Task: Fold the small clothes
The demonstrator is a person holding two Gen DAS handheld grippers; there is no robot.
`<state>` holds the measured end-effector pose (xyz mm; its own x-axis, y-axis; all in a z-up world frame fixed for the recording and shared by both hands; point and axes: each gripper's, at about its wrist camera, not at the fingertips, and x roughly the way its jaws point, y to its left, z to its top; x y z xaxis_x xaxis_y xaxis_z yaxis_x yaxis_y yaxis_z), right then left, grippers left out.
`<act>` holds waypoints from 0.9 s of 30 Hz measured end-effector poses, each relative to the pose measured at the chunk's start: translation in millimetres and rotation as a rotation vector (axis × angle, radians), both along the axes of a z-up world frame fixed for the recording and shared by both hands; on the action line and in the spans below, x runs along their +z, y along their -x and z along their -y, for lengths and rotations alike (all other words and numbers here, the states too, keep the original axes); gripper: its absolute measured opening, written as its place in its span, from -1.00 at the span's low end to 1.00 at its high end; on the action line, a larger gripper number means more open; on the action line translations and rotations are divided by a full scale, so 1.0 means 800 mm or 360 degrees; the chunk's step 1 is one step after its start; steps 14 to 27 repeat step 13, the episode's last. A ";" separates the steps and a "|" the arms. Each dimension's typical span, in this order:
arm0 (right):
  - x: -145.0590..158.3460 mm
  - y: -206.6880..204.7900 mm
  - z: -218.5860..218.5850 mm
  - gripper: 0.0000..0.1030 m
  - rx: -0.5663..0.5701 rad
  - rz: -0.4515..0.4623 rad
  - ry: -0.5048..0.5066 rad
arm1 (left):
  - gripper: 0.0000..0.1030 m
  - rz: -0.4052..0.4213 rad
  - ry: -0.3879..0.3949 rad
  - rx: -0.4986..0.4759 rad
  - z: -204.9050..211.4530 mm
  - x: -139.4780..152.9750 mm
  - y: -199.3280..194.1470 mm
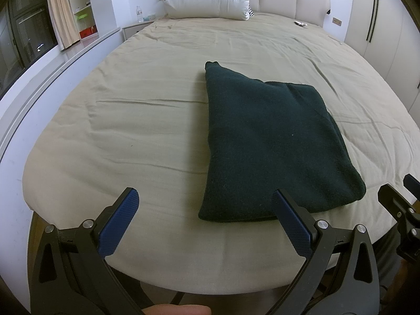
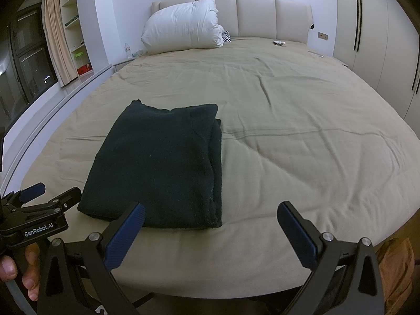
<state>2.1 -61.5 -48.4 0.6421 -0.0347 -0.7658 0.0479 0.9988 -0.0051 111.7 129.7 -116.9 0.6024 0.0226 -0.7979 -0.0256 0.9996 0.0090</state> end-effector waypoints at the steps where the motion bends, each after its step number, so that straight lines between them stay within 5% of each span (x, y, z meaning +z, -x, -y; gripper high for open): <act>1: -0.001 0.002 -0.001 1.00 0.0001 0.0000 -0.0001 | 1.00 0.0000 0.0000 0.0000 -0.001 0.000 0.001; 27: -0.002 0.009 -0.005 1.00 -0.0005 -0.0006 -0.0015 | 1.00 -0.0008 -0.0004 -0.0005 -0.008 -0.003 0.005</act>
